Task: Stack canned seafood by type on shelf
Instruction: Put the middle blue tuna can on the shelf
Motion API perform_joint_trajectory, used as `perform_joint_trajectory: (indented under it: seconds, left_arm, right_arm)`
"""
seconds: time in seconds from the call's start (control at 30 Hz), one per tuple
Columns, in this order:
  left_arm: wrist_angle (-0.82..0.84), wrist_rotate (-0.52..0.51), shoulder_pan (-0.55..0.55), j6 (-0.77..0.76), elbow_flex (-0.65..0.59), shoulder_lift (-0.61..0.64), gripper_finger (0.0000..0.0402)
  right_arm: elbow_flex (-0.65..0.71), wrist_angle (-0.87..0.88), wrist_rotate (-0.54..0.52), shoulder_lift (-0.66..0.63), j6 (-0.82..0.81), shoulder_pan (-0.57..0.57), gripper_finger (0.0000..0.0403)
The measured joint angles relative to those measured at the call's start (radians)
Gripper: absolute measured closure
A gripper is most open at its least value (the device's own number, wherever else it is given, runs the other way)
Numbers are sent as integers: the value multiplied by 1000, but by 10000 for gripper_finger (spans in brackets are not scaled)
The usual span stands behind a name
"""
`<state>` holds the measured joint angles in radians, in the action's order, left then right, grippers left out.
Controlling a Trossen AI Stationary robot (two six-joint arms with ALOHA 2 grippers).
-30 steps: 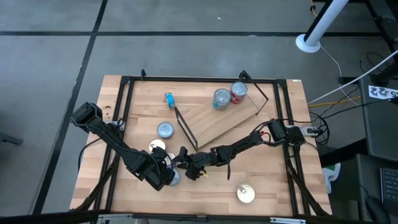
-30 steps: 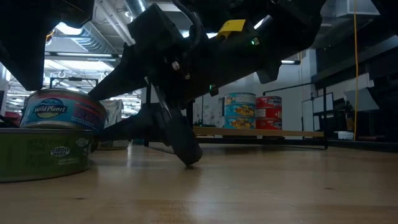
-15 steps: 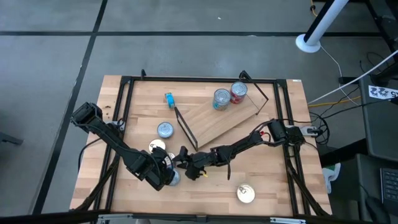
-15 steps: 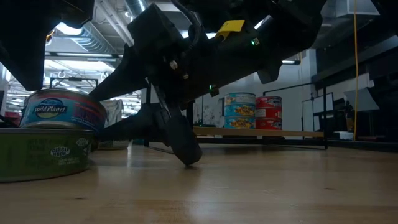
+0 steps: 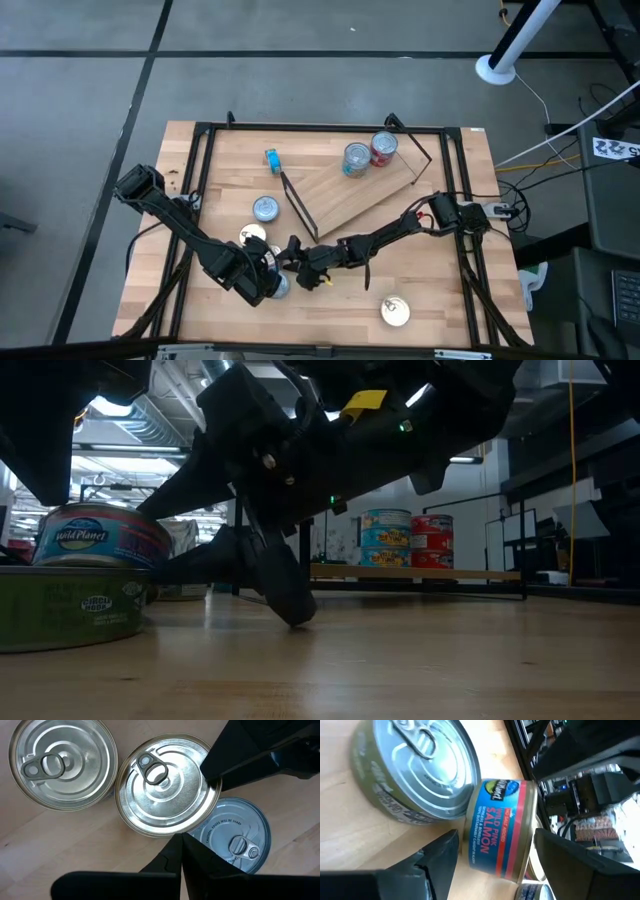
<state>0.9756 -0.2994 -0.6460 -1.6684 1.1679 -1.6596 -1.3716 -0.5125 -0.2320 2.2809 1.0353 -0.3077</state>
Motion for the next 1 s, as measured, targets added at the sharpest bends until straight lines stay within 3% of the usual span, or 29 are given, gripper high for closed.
perform_joint_trajectory:
  seconds: [0.33, 1.0]
  left_arm:
    - [0, 0, 0, 0, 0, 0, 396]
    - [-1, -4, 51, 82, 0, 0, 396]
  right_arm:
    - [-2, -2, -68, 1, -18, 12, 141]
    - [-3, 0, -63, 0, -21, 14, 141]
